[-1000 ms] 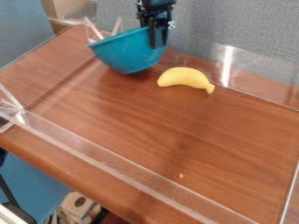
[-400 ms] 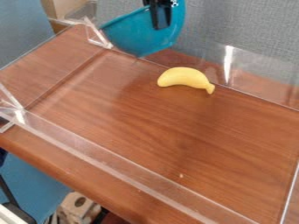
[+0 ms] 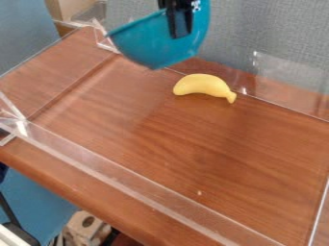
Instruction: Remove the yellow object from the blue bowl and put it on the table
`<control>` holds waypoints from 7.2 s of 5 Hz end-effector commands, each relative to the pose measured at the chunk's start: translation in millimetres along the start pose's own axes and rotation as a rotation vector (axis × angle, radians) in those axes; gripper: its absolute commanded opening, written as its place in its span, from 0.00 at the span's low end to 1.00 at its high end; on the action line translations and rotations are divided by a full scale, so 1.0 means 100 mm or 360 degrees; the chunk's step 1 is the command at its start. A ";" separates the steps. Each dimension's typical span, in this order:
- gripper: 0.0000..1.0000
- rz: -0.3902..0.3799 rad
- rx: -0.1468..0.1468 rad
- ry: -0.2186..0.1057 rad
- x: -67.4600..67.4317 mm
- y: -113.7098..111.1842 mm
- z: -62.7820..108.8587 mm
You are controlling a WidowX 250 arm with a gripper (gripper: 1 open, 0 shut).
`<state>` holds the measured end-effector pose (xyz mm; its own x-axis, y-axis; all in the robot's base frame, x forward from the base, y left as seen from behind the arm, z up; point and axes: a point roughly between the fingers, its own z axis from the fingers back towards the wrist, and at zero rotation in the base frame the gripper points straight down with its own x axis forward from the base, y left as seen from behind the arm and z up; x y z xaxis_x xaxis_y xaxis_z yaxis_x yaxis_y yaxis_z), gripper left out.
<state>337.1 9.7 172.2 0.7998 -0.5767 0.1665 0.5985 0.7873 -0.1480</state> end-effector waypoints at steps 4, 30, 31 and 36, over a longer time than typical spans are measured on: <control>0.00 -0.0321 -0.0024 -0.0063 -0.21 -0.91 0.06; 0.00 -0.0460 -0.0280 -0.0022 -0.43 -1.45 -0.90; 0.00 -0.0487 -0.0281 -0.0034 -0.45 -1.49 -0.83; 0.00 -0.0320 -0.0202 -0.0120 -0.68 -0.96 -0.50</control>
<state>222.7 -39.8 114.4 0.6772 -0.6946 0.2428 0.7349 0.6220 -0.2704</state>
